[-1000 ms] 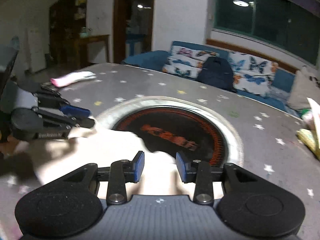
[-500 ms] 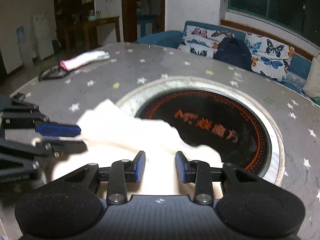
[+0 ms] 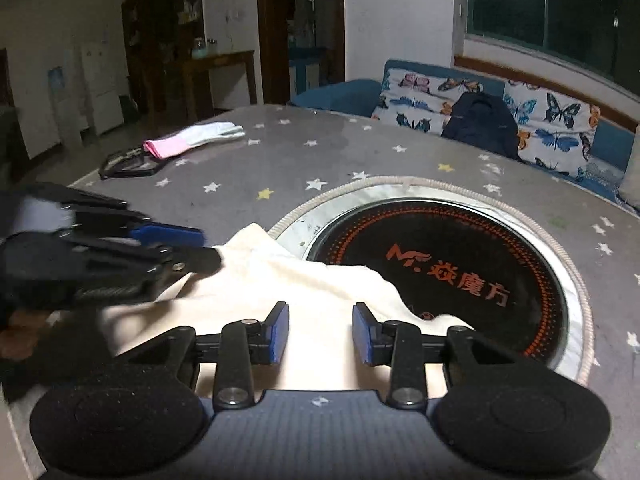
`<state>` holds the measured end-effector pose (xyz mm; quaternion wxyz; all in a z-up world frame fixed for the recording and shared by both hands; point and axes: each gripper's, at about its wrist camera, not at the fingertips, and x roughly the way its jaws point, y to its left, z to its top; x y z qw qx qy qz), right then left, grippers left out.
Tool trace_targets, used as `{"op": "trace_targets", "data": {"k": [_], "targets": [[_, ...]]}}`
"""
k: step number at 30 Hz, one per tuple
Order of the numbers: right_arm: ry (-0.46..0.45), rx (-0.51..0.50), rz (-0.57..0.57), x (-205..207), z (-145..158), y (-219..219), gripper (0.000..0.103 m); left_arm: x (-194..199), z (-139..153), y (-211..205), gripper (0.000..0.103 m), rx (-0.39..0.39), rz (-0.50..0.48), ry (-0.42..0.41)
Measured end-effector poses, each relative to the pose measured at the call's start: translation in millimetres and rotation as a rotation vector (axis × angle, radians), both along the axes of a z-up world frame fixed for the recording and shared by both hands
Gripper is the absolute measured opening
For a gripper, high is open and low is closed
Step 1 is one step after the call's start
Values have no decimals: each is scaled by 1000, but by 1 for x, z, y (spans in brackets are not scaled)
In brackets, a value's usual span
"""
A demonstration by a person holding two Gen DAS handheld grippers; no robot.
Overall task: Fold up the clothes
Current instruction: 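Lower the hem onto the collar edge with both grippers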
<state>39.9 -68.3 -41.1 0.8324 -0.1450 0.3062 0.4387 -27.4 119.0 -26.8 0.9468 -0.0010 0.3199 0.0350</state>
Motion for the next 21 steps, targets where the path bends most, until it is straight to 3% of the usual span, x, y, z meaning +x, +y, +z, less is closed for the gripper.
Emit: {"op": "trace_targets", "data": {"k": [2, 6, 11, 16, 21], "targets": [[-13, 1, -3, -8, 1, -10, 40, 3, -4, 2, 22, 12, -5, 4], [-20, 11, -19, -16, 0, -27, 48, 2, -3, -3, 6, 75, -13, -20], [8, 13, -33, -22, -10, -40, 53, 6, 4, -1, 5, 120, 4, -57], [13, 29, -45, -25, -10, -45, 54, 14, -9, -4, 6, 154, -15, -13], [33, 64, -78, -23, -3, -59, 54, 12, -4, 0, 14, 155, -11, -13]]}}
